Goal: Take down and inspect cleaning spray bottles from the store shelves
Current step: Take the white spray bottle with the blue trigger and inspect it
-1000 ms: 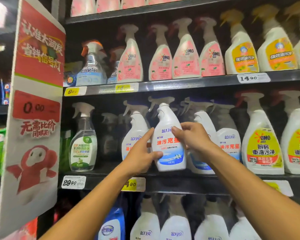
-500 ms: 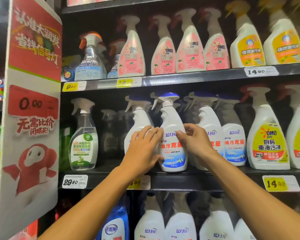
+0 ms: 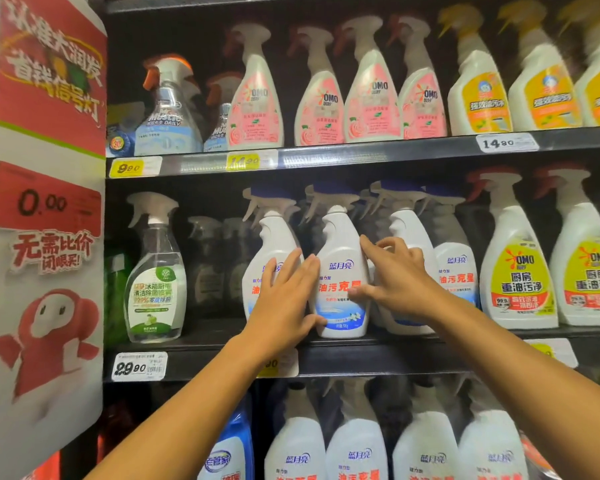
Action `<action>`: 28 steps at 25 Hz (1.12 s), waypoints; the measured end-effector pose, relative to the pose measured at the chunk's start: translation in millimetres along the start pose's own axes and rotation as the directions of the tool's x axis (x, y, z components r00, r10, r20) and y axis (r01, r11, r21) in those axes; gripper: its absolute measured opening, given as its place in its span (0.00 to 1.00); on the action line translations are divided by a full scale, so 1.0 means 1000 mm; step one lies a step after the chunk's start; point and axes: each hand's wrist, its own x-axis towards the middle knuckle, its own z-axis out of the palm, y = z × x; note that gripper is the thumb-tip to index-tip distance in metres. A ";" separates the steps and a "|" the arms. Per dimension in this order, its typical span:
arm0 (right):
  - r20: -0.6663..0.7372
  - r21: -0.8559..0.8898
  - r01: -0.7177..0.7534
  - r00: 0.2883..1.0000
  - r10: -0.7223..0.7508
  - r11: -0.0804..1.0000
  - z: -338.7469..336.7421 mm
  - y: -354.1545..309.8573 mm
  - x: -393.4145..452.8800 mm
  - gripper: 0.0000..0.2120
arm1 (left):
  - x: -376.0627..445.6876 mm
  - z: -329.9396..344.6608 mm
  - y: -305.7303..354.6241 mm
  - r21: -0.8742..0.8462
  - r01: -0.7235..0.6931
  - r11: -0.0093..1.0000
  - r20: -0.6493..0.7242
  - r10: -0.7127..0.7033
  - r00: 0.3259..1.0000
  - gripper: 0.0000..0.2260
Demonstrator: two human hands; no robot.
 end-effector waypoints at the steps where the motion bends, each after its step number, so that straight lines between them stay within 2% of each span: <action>1: 0.033 -0.022 0.000 0.999 0.001 1.000 -0.001 0.002 0.000 0.39 | 0.000 0.001 -0.001 0.007 -0.003 1.000 -0.010 0.003 1.000 0.39; 3: 0.007 -0.093 0.018 1.000 -0.017 0.995 -0.001 0.004 0.004 0.42 | 0.000 0.002 -0.002 0.019 -0.013 1.000 -0.025 0.013 1.000 0.39; 6: -0.062 -0.166 0.048 0.996 -0.059 0.985 0.002 0.001 0.007 0.40 | 0.000 0.001 -0.001 0.044 -0.017 0.999 -0.019 0.018 1.000 0.39; 17: -0.049 -0.164 0.135 0.988 -0.145 0.977 0.005 0.007 -0.004 0.35 | -0.003 -0.005 0.009 0.020 0.026 0.999 -0.012 -0.026 1.000 0.37; 19: -0.119 -0.141 0.151 0.979 -0.168 0.978 -0.002 0.013 -0.010 0.32 | -0.004 -0.008 0.014 0.014 0.028 1.000 -0.029 -0.027 0.999 0.36; 21: -0.301 -0.071 0.159 0.938 -0.173 0.985 -0.013 0.024 -0.016 0.26 | -0.005 -0.011 0.019 -0.066 0.056 0.996 -0.145 -0.065 0.987 0.32; 23: -0.482 0.056 0.121 0.873 -0.080 0.991 -0.024 0.040 -0.021 0.23 | -0.001 -0.015 0.023 -0.246 0.129 0.961 -0.272 -0.196 0.942 0.26; 24: -0.517 0.147 0.072 0.856 0.015 0.987 -0.029 0.049 -0.022 0.22 | 0.002 -0.016 0.026 -0.354 0.166 0.920 -0.293 -0.278 0.915 0.24; 26: -0.458 0.337 -0.070 0.859 0.229 0.939 -0.033 0.063 -0.023 0.24 | 0.010 -0.015 0.034 -0.521 0.194 0.831 -0.268 -0.375 0.887 0.19; 28: -0.267 0.500 -0.201 0.889 0.371 0.842 -0.031 0.071 -0.024 0.28 | 0.017 -0.013 0.044 -0.578 0.185 0.795 -0.235 -0.380 0.895 0.16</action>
